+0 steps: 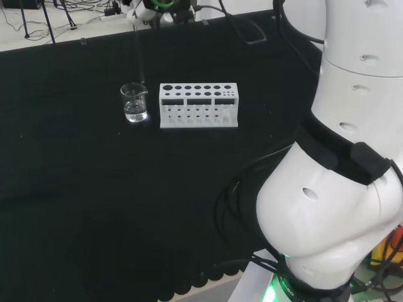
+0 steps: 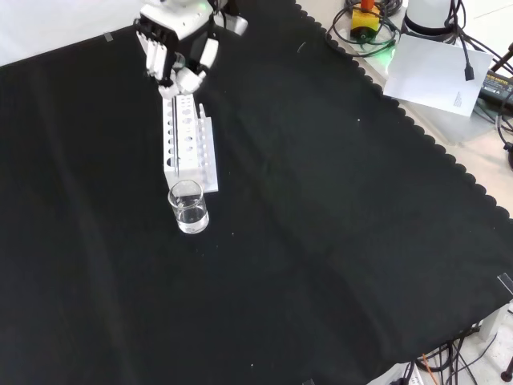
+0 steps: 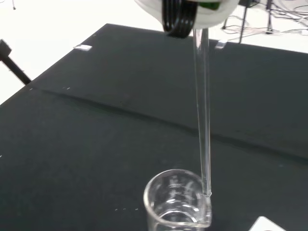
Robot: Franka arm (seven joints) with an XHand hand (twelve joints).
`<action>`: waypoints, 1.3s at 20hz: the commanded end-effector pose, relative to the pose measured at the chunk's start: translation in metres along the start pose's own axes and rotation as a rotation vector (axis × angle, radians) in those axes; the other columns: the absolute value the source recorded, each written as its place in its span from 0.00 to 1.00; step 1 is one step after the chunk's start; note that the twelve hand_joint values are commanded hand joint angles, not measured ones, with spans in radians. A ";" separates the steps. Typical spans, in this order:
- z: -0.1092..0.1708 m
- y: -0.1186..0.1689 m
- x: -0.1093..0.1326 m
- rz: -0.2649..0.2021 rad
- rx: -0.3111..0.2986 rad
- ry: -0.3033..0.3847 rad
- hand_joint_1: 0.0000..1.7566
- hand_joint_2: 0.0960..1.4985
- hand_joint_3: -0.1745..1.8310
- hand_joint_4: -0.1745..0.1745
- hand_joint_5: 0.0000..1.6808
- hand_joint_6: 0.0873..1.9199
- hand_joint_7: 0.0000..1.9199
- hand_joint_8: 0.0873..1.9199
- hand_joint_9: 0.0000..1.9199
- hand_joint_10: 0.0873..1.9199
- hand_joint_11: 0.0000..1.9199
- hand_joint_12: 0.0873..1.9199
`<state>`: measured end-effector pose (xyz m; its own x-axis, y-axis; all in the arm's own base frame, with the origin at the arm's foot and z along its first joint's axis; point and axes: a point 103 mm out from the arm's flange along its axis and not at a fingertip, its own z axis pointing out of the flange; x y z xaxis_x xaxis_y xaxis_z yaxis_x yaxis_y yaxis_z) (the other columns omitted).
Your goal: Put the glass rod back on the white test tube rack.
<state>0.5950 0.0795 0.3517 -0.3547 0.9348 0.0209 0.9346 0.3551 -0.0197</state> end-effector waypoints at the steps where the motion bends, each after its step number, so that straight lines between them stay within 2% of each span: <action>1: -0.012 -0.011 -0.023 0.057 0.000 0.002 0.74 0.54 0.31 0.00 0.67 0.25 0.58 0.61 0.91 0.37 0.89 0.37; 5: -0.015 -0.021 -0.040 0.090 -0.002 0.002 0.74 0.54 0.31 0.00 0.67 0.25 0.58 0.61 0.91 0.37 0.89 0.37; 9: -0.019 -0.041 -0.068 0.157 -0.014 0.012 0.74 0.54 0.31 0.00 0.67 0.25 0.58 0.61 0.91 0.37 0.89 0.37; 11: -0.020 -0.048 -0.077 0.175 -0.016 0.010 0.74 0.54 0.31 0.00 0.67 0.25 0.58 0.61 0.91 0.37 0.89 0.37; 14: -0.024 -0.072 -0.102 0.234 -0.015 0.000 0.74 0.54 0.31 0.00 0.67 0.25 0.58 0.61 0.91 0.37 0.89 0.37; 21: -0.027 -0.112 -0.136 0.318 -0.025 0.000 0.74 0.54 0.31 0.00 0.67 0.25 0.58 0.61 0.91 0.37 0.89 0.37; 26: -0.023 -0.129 -0.143 0.341 -0.014 -0.011 0.74 0.54 0.31 0.00 0.67 0.25 0.58 0.60 0.92 0.37 0.89 0.37</action>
<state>0.5370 -0.0871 0.3760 -0.0460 0.9988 0.0165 0.9989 0.0461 -0.0078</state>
